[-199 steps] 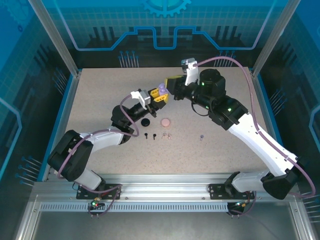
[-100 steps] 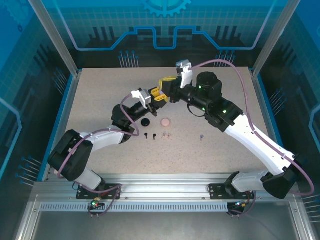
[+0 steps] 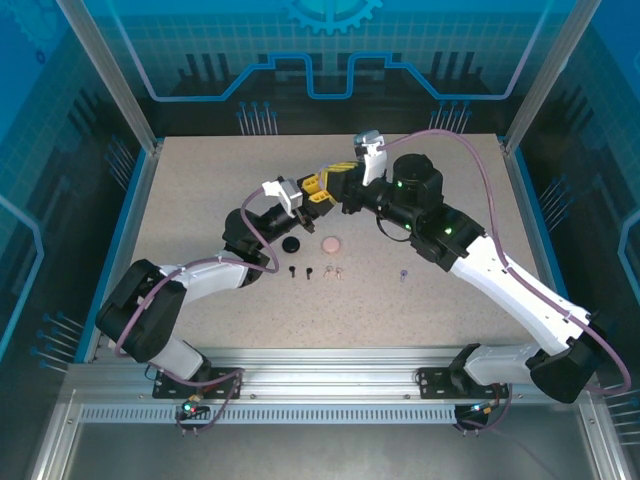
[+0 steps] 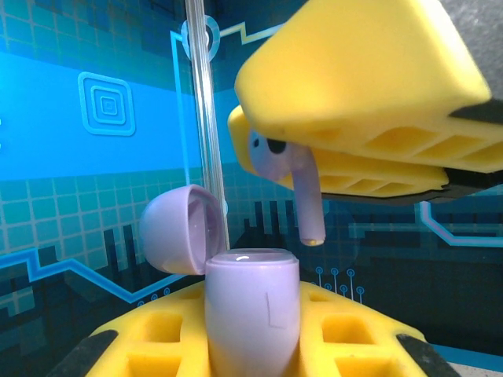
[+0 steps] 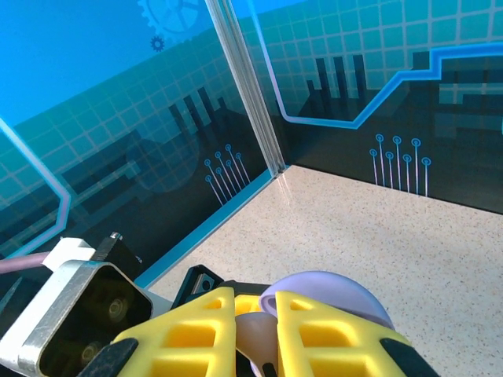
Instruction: Insert wireless bluetooth earbuds into charging case
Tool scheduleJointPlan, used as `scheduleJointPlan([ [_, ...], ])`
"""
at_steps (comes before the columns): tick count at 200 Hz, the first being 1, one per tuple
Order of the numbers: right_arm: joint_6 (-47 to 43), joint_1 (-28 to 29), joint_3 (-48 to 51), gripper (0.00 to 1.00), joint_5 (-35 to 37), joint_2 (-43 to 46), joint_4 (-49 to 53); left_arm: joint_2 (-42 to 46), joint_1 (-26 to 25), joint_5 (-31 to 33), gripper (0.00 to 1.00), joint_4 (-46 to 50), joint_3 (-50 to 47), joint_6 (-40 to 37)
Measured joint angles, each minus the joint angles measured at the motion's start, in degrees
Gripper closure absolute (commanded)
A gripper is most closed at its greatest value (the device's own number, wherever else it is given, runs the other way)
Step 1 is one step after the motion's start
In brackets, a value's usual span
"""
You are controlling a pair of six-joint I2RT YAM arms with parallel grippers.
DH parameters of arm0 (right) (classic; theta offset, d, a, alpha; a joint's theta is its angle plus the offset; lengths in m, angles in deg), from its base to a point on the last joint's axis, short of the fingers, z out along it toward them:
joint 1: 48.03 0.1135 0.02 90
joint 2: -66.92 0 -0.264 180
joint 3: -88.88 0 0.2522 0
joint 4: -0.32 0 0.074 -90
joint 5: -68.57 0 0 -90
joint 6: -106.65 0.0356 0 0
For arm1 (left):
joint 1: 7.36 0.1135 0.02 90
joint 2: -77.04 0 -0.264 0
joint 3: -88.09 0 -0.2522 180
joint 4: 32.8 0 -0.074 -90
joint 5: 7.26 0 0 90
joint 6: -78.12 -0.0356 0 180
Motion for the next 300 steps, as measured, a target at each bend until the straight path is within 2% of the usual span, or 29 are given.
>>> scheduleJointPlan([
  [300,1.6,-2.1,3.3,0.89,-1.6,0.1,-4.8,1.2,-0.5,0.3,1.0,0.6,0.0,0.0],
])
